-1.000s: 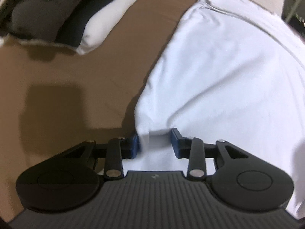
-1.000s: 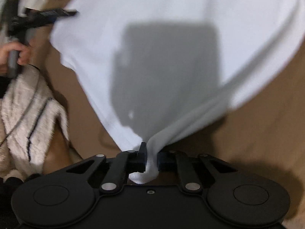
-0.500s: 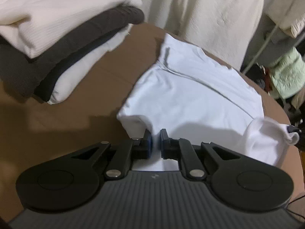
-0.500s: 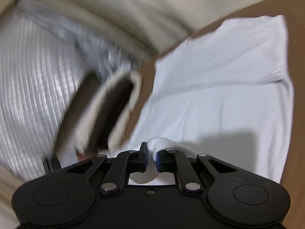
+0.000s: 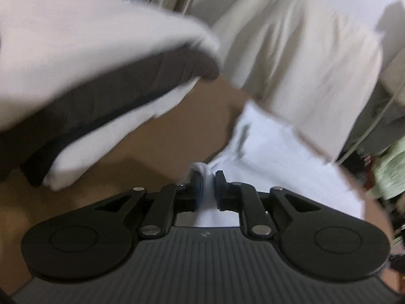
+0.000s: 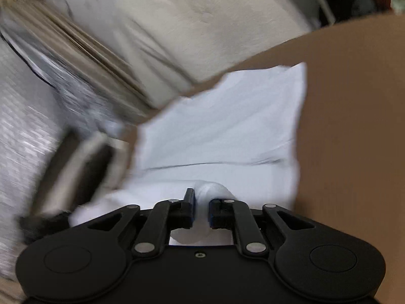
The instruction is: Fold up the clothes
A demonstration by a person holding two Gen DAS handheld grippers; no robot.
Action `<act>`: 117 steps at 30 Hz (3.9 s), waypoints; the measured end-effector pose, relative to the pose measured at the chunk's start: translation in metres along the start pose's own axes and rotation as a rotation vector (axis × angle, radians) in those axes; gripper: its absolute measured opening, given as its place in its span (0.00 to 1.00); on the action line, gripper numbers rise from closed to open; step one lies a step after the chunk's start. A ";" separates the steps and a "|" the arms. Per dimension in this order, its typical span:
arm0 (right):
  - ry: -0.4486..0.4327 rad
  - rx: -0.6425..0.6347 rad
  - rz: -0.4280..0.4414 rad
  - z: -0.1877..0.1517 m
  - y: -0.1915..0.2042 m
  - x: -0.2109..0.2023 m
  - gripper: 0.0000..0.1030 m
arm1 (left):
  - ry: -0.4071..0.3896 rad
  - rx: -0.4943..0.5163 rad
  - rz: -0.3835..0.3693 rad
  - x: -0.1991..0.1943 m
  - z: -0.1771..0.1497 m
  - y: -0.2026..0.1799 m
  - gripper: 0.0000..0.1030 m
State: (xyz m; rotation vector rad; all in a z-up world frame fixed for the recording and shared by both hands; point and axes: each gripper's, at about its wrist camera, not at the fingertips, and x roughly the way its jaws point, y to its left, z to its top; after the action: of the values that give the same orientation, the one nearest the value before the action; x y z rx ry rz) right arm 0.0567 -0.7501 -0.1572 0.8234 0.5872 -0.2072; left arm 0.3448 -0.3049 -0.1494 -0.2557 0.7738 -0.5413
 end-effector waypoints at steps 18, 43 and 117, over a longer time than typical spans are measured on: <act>-0.168 -0.079 0.057 0.011 -0.003 -0.027 0.54 | 0.042 0.039 -0.079 -0.013 -0.010 -0.003 0.23; -0.110 -0.617 -0.438 -0.018 0.029 0.035 0.09 | 0.209 0.008 0.053 0.030 -0.027 0.001 0.07; -0.324 -0.249 -0.326 0.075 0.000 0.017 0.10 | -0.144 0.467 0.079 0.095 0.088 -0.110 0.07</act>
State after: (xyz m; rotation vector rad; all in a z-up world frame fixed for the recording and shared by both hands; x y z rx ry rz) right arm 0.1019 -0.8046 -0.1265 0.4366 0.4266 -0.5444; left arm 0.4240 -0.4464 -0.0994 0.1663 0.4971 -0.6051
